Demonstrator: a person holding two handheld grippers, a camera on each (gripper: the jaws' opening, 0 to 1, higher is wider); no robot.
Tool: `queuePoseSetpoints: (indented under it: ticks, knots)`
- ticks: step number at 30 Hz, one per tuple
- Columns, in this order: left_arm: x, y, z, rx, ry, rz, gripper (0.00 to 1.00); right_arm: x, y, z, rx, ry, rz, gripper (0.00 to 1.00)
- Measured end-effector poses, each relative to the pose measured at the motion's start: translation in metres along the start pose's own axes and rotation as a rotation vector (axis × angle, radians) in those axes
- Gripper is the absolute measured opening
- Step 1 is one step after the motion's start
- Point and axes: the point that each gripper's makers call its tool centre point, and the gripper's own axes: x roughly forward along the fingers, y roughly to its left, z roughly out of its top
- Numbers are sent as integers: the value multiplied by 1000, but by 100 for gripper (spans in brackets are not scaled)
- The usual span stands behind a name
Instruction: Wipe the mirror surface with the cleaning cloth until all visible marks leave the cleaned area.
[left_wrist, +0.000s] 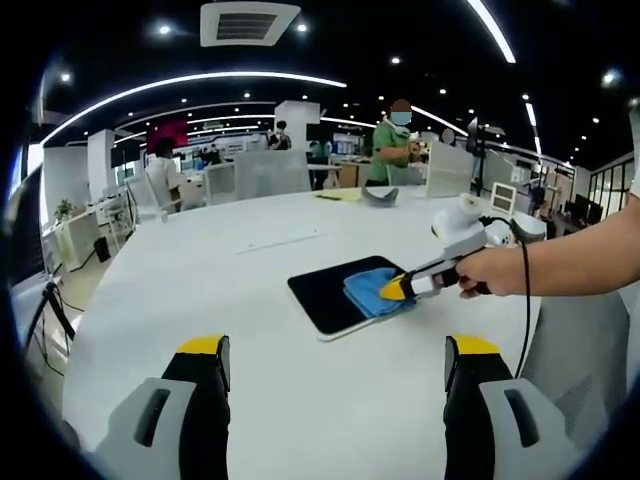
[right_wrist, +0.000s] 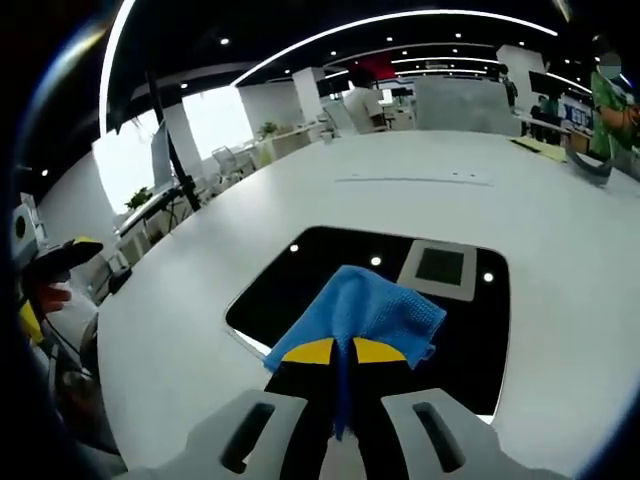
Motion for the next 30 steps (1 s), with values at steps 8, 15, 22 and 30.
queuePoseSetpoints:
  ticks: [8, 15, 22, 30]
  knots:
    - [0, -2, 0, 3, 2, -3, 89, -9, -13, -3, 25, -10, -21, 1]
    - [2, -4, 1, 6, 2, -8, 89, -18, -22, -7, 38, -19, -37, 1]
    - [5, -6, 1, 9, 4, -17, 89, -27, -34, -10, 51, -26, -58, 1]
    - [8, -8, 3, 13, 4, -26, 89, -35, -44, -12, 65, -32, -82, 1]
